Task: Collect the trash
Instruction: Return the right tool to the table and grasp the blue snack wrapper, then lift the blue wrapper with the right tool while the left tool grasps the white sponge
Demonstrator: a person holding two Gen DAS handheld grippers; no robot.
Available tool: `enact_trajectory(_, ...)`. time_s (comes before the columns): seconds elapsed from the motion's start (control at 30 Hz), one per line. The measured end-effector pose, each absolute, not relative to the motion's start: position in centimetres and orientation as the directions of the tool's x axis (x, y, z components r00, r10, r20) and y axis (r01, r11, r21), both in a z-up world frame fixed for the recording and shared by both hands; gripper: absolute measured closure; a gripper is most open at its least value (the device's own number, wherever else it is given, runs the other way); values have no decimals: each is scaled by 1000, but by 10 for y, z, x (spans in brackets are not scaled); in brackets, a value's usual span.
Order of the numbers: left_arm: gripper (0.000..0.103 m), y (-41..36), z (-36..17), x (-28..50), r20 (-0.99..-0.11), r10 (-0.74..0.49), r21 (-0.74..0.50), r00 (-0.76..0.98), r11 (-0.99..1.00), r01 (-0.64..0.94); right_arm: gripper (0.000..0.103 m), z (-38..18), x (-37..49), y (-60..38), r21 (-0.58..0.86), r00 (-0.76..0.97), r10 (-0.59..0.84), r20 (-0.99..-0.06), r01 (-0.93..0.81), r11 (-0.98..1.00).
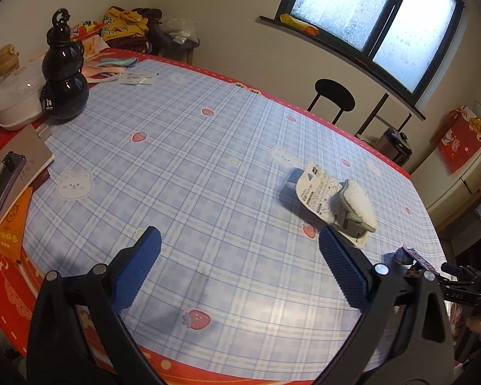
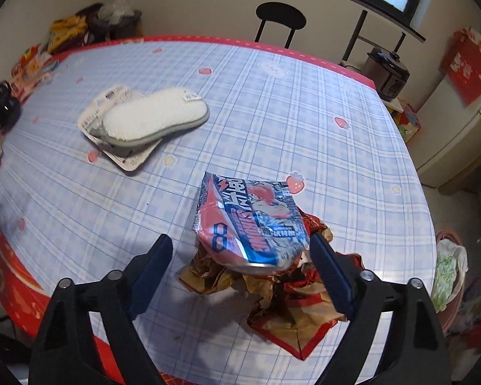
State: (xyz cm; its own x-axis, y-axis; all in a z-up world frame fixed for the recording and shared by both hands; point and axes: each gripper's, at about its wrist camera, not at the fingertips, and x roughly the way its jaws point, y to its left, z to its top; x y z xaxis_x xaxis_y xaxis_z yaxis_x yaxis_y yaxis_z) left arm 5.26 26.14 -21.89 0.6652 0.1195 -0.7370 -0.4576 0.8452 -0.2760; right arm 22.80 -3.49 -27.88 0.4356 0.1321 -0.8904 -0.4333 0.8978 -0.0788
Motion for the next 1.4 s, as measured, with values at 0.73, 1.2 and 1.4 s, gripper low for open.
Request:
enact_trajectory(0.73, 6, 263, -236, 69, -745, 39, -314, 666, 860, -402, 69, -281, 248, -38, -92, 452, 81, -888, -347, 933)
enact_trajectory(1.2, 6, 230, -223, 75, -739, 26, -296, 673, 885, -360, 80, -238, 233, -79, 157, 524, 306, -794, -311, 938)
enact_trajectory(1.4, 6, 209, -216, 84, -736, 3, -288, 677, 903, -318, 81, -224, 227, -101, 276, 537, 389, -749, -281, 919)
